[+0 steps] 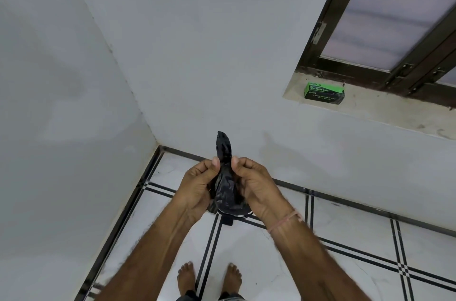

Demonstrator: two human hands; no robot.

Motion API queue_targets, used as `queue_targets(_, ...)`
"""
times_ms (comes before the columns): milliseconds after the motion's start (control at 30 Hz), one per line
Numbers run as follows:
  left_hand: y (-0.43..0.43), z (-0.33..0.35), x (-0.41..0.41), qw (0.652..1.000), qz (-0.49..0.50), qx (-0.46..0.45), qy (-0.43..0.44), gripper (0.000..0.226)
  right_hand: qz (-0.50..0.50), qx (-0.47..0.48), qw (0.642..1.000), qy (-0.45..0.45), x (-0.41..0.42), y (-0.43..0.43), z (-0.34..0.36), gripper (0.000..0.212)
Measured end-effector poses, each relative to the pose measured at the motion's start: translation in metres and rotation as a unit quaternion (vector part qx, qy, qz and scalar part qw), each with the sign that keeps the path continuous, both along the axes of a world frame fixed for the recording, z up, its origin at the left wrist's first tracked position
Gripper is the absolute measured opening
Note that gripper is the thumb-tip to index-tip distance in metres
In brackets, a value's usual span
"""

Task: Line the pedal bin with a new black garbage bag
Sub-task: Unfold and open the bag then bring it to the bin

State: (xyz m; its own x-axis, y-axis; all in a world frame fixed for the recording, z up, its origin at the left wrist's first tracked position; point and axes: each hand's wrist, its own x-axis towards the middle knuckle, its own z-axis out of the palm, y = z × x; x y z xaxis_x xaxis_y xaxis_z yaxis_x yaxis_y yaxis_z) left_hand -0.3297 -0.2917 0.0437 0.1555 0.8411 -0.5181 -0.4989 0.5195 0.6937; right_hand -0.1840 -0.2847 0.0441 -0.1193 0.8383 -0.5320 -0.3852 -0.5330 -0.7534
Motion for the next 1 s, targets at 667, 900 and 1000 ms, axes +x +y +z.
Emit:
queue_targets(667,0.0,-0.008,0.004,0.939,-0.125,0.167,0.275,0.031,-0.117,-0.144,0.982,-0.018,0.004,0.021,-0.017,0.04)
queue_targets(900,0.0,-0.019,-0.018,0.95,-0.108,0.126,0.263,0.046,-0.134,-0.131,0.98,-0.07,0.011,0.029,-0.03,0.029)
queue_targets(1000,0.0,-0.017,-0.022,0.974,-0.103,0.045,0.195,0.057,-0.145,-0.138,0.975,-0.099,0.018,0.031,-0.036,0.03)
